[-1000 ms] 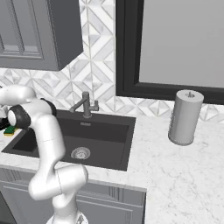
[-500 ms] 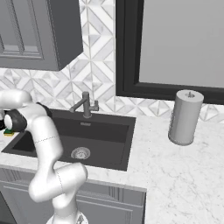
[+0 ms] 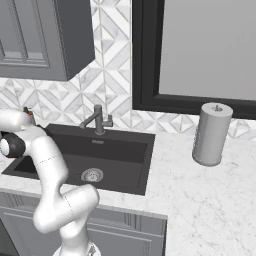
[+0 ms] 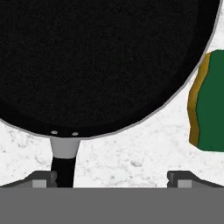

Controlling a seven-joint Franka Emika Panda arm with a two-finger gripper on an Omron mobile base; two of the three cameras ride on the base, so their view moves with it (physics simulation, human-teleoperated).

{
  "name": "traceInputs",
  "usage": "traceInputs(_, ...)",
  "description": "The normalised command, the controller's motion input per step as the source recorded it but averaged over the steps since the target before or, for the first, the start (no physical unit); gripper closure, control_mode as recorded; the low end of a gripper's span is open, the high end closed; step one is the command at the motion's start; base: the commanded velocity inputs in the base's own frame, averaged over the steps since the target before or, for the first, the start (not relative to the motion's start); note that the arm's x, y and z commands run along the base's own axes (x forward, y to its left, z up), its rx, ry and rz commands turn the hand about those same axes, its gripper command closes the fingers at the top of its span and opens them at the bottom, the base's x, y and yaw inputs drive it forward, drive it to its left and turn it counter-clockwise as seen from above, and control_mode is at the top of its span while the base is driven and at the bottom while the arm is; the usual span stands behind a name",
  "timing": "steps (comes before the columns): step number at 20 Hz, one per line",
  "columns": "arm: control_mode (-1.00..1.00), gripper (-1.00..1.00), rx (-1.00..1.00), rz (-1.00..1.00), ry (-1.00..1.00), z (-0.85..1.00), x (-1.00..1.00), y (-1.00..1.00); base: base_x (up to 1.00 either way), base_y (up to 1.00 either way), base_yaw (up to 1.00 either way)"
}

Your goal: Pick the pan and sponge and place them into the sink. Then turn on the water.

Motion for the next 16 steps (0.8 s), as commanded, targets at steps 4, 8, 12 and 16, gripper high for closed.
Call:
traceInputs(4, -1.00, -1.00, -0.04, 0.00, 0.00, -0.17, -0.07, 0.17, 0.00, 0.00, 0.00)
traceInputs(8, -1.00, -1.00, -0.02, 0.00, 0.00, -0.21, -0.06, 0.13, 0.00, 0.00, 0.00)
traceInputs(12, -1.00, -1.00, 0.00, 0.00, 0.00, -0.18, 0.00, 0.24, 0.00, 0.00, 0.00)
traceInputs(16, -1.00, -1.00, 0.00, 0.00, 0.00, -0.12, 0.00, 0.30, 0.00, 0.00, 0.00)
